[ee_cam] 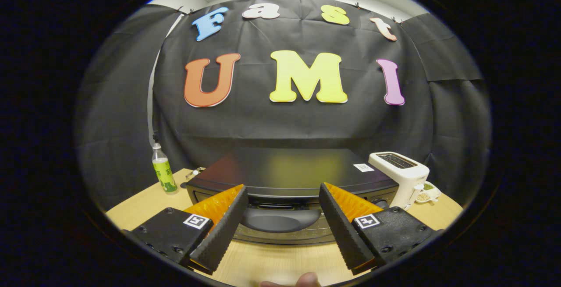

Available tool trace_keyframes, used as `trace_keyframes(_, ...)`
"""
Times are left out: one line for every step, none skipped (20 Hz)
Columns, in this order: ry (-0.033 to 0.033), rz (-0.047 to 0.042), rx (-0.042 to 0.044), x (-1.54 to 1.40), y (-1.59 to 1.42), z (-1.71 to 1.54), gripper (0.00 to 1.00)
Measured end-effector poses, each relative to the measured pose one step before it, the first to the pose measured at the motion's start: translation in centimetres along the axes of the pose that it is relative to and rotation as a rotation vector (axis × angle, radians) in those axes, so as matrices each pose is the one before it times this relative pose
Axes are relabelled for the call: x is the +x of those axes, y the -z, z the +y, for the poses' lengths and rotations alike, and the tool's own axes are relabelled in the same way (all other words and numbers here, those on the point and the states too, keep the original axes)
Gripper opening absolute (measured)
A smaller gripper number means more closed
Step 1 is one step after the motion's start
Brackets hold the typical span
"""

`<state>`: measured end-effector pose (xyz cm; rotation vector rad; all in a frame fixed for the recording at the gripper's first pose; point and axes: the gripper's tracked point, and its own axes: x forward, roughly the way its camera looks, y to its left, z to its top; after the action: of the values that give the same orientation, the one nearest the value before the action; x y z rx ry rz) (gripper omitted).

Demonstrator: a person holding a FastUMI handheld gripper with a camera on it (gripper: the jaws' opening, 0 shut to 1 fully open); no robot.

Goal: Open the toaster oven, put the food inside, and close the toaster oven door.

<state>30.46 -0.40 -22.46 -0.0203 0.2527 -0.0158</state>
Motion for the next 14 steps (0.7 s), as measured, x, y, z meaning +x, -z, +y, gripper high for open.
trace_keyframes(-0.00386,0.03776,0.01119,0.431,1.255,-0.01,1.0)
trace_keyframes(-0.00267,-0.03995,0.02603,-0.58,-0.803,0.003,1.0)
trace_keyframes(0.00127,0.02845,-0.00369,0.33,0.334,-0.082,1.0)
trace_keyframes(-0.00087,-0.01121,-0.00989,-0.238,0.022,0.043,1.0)
trace_keyframes(-0.00361,0.02457,0.0008,0.35,0.426,0.063,1.0)
trace_keyframes(-0.00447,-0.00323,0.00588,-0.29,-0.11,-0.052,1.0)
trace_keyframes(-0.00171,0.0167,0.00053,0.07,0.277,-0.016,1.0)
trace_keyframes(-0.00045,0.00388,0.00115,-0.227,-0.027,-0.011,1.0)
trace_keyframes(0.0022,0.00907,-0.00246,-0.143,0.18,0.028,1.0)
trace_keyframes(0.00255,0.00458,-0.00512,-0.385,0.167,0.037,1.0)
trace_keyframes(0.00191,0.00789,-0.00149,-0.473,0.242,-0.005,1.0)
trace_keyframes(-0.00041,0.00433,0.00182,-0.465,0.276,0.022,1.0)
trace_keyframes(-0.00121,0.00524,-0.00021,-0.598,0.444,0.123,1.0)
trace_keyframes(-0.00291,0.00776,-0.00649,-0.607,0.36,0.013,1.0)
